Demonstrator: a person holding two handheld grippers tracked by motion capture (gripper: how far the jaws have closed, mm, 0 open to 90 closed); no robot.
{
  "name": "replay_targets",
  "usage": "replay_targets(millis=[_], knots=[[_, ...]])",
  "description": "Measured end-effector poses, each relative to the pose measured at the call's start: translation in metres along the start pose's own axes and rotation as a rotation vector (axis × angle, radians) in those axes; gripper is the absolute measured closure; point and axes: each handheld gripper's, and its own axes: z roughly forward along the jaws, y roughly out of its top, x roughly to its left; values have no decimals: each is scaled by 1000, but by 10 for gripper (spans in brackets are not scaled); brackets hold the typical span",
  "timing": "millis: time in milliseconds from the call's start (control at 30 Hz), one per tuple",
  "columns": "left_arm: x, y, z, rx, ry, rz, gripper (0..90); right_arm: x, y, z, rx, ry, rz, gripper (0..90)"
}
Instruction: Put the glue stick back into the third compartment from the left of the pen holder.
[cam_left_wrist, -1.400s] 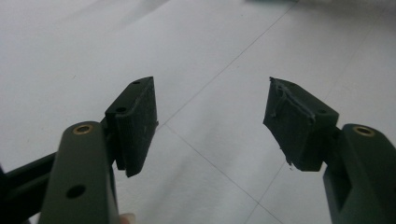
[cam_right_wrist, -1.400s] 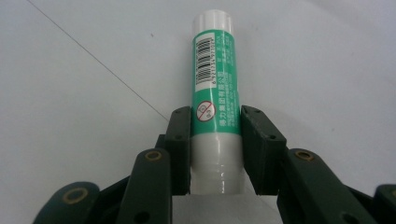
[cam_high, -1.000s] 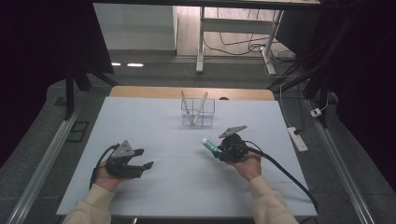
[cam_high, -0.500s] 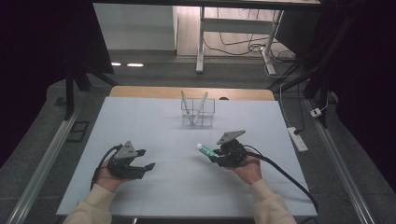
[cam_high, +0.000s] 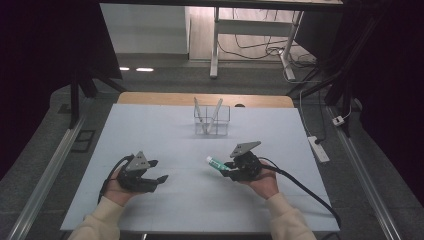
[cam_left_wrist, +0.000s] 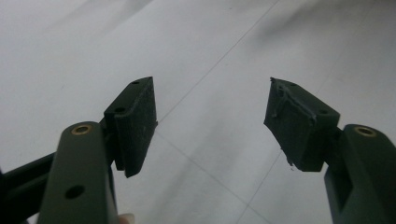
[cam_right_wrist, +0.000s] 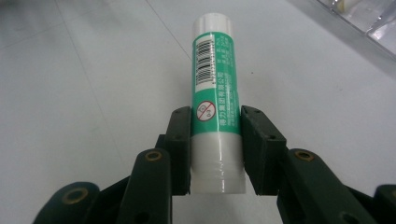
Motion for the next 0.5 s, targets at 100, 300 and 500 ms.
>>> replay_targets(millis=[100, 300, 500], knots=[[-6, 7, 3, 5, -5, 29, 339, 2, 1, 1, 2, 8, -7, 654], [-16, 18, 11, 26, -14, 75, 337, 9, 5, 4, 13, 29, -39, 654], [-22, 24, 17, 58, -33, 105, 330, 14, 8, 9, 20, 50, -61, 654]])
